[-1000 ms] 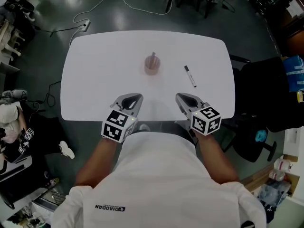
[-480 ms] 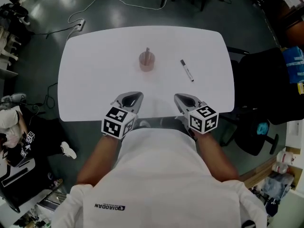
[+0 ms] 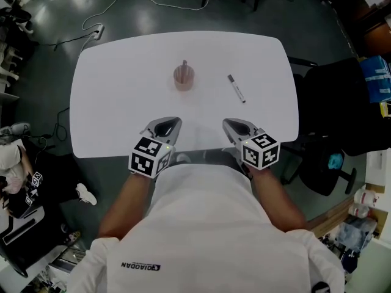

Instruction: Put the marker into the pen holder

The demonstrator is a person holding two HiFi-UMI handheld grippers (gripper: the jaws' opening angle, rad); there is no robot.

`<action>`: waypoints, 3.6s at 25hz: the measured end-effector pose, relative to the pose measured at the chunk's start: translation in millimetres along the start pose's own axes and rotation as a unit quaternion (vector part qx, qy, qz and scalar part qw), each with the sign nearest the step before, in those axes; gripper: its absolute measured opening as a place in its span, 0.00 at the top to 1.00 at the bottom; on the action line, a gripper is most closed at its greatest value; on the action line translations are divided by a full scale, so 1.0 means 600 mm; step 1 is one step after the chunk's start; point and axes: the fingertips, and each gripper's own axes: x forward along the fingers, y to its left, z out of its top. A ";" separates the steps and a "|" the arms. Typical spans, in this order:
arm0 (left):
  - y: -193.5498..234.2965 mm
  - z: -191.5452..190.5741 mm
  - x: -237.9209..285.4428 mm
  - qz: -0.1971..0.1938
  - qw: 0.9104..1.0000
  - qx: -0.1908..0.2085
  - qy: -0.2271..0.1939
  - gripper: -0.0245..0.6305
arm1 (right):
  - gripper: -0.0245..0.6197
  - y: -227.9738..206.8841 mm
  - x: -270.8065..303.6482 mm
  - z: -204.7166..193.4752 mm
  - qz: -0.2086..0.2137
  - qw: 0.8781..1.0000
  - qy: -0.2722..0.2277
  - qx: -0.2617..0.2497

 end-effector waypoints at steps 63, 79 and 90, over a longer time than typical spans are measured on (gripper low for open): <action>0.075 -0.044 0.030 0.082 0.993 -0.076 0.035 0.92 | 0.82 -0.353 0.226 0.024 -0.085 0.953 0.271 -0.107; 0.069 -0.045 -0.030 0.081 0.995 -0.052 0.008 0.92 | 0.82 -0.139 0.166 0.218 -0.015 0.999 -0.031 -0.002; 0.085 -0.095 -0.101 0.125 0.988 -0.090 -0.010 0.92 | 0.82 -0.084 0.265 0.285 -0.018 0.997 -0.072 -0.028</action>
